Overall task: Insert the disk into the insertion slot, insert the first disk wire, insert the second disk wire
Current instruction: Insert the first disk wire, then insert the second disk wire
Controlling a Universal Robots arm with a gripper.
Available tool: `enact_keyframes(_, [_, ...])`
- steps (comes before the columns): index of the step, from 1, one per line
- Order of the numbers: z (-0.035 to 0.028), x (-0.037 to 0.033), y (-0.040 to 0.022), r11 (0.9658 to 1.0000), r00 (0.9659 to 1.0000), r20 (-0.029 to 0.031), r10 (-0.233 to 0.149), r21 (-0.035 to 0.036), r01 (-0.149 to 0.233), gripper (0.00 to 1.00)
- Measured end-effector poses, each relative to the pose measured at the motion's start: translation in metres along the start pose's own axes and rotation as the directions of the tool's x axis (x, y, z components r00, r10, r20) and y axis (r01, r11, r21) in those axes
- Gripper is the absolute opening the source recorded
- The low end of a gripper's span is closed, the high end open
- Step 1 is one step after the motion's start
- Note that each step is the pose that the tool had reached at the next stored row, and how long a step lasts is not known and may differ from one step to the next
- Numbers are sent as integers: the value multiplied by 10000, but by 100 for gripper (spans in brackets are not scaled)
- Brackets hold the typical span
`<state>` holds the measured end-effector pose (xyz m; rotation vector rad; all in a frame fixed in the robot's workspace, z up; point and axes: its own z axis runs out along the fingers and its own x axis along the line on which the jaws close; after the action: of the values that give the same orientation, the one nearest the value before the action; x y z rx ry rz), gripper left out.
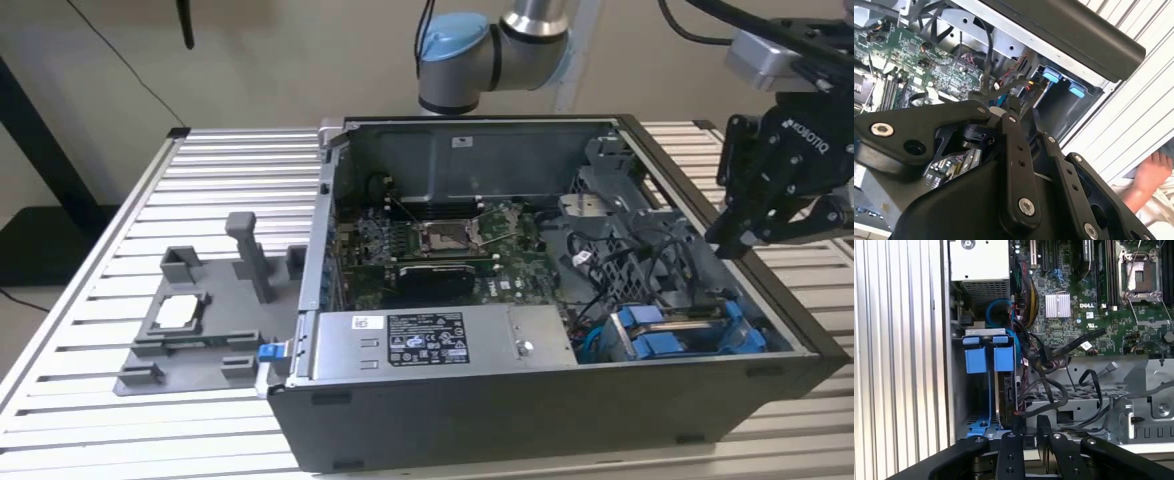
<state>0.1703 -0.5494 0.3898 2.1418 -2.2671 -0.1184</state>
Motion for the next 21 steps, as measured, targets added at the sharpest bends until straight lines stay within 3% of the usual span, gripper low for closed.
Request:
enact_keyframes(3, [4, -62, 11, 10000, 10000, 3, -2, 42, 2, 26])
enact_keyframes(6, [8, -90, 58, 9999, 10000, 9, -7, 148, 6, 26])
enact_keyframes(14, [25, -87, 309, 9982, 10000, 33, -26, 597, 24, 26])
enact_keyframes(21, [42, -90, 556, 9946, 10000, 55, -46, 1033, 40, 26])
